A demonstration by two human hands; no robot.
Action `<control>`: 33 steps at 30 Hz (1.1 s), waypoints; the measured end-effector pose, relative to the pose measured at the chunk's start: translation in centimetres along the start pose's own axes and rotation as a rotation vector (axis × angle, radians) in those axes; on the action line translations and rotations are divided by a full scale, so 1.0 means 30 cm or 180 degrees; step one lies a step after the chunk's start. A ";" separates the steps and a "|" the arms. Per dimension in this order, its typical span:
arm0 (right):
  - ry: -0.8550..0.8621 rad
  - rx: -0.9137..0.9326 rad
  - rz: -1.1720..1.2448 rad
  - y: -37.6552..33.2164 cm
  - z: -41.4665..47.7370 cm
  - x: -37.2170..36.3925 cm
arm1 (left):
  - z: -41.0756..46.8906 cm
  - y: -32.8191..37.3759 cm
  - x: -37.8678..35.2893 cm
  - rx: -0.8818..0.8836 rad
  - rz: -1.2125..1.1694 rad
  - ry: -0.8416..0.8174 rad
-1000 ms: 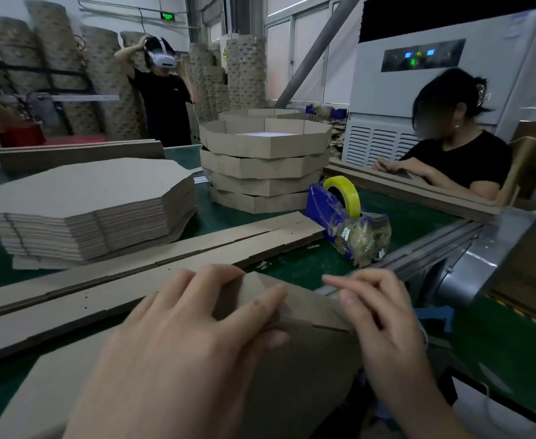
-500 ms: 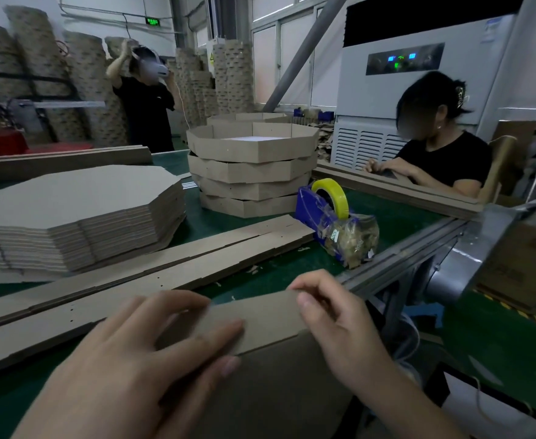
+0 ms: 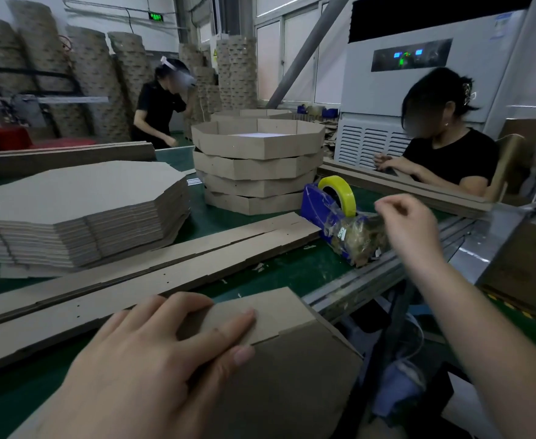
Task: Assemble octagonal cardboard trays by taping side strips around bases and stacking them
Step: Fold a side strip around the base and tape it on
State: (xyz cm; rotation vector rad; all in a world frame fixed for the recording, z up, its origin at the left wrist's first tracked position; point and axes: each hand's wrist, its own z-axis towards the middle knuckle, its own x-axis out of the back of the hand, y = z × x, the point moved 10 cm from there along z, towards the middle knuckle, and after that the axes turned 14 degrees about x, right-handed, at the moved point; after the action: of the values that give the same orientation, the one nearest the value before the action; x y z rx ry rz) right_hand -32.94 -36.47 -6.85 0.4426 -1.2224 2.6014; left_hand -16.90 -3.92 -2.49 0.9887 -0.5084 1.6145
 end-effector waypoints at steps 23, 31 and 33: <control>0.0496 -0.1272 0.3310 0.299 -0.012 -0.098 | 0.007 -0.036 -0.049 0.0098 0.0134 -0.0212; 0.0277 -0.0577 -0.0767 0.289 -0.083 0.087 | 0.011 -0.048 -0.039 0.0193 0.0032 -0.0164; 0.0370 -0.0478 -0.0718 0.223 -0.124 0.115 | 0.012 -0.046 -0.045 0.0178 0.0008 -0.0199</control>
State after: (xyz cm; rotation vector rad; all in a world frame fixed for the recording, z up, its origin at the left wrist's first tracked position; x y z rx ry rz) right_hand -39.00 -37.49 -12.58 0.3708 -1.2403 2.2952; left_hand -15.45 -4.57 -3.62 1.0834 -0.5092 1.6116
